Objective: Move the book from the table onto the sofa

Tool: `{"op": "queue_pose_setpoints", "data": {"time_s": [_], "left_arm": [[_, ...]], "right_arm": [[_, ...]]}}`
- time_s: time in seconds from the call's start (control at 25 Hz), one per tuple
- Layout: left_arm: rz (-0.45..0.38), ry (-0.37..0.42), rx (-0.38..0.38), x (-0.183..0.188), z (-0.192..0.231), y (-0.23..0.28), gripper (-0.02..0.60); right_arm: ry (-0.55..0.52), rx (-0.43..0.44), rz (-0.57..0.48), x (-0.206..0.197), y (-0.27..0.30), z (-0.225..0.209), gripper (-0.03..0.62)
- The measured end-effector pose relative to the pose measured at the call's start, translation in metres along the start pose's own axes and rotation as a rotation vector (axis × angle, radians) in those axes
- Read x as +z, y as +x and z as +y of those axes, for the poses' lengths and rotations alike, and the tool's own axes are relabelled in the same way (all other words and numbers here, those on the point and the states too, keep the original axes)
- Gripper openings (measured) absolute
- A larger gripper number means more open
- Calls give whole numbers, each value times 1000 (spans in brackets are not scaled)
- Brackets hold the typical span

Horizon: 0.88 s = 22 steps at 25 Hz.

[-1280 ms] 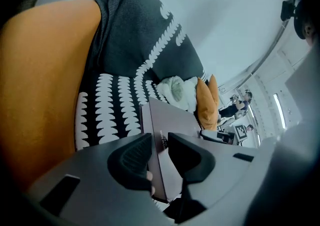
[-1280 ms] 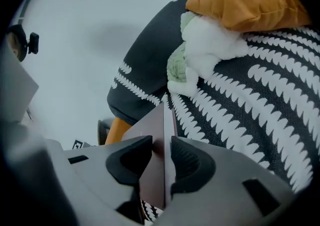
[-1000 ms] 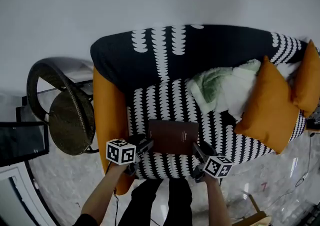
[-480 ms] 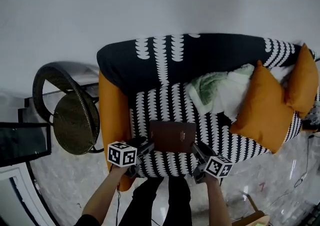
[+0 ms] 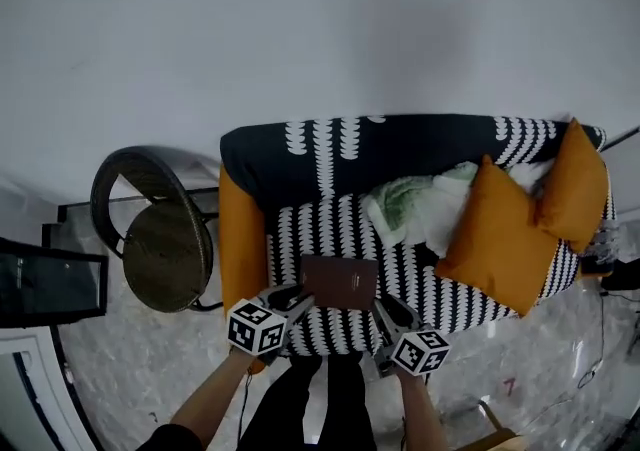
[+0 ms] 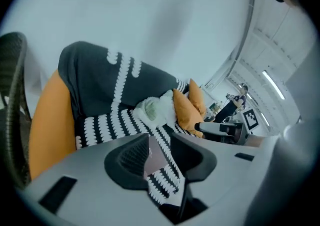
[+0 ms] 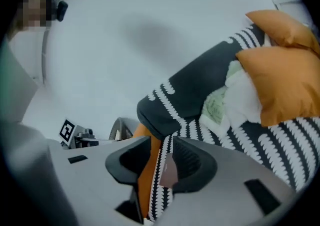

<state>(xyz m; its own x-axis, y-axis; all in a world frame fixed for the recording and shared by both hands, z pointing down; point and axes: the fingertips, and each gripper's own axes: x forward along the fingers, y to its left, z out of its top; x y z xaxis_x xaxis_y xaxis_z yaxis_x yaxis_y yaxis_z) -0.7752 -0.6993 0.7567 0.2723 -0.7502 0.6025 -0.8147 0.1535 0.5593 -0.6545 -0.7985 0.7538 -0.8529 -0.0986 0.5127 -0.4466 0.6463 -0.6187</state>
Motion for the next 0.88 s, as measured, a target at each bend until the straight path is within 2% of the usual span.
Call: {"op": "queue_pose_setpoints", "data": {"time_s": [0.2, 0.28, 0.6, 0.88], "left_arm": [[-131, 196, 27, 51, -55, -40, 118], [-181, 248, 32, 71, -77, -55, 107], [-375, 405, 52, 135, -167, -134, 67], [-503, 483, 43, 171, -225, -179, 25]], "right_arm": [[-191, 33, -99, 45, -31, 69, 112], [-251, 42, -145, 62, -44, 95, 87], [-399, 90, -304, 117, -103, 191, 49], [-500, 128, -430, 157, -150, 247, 23]]}}
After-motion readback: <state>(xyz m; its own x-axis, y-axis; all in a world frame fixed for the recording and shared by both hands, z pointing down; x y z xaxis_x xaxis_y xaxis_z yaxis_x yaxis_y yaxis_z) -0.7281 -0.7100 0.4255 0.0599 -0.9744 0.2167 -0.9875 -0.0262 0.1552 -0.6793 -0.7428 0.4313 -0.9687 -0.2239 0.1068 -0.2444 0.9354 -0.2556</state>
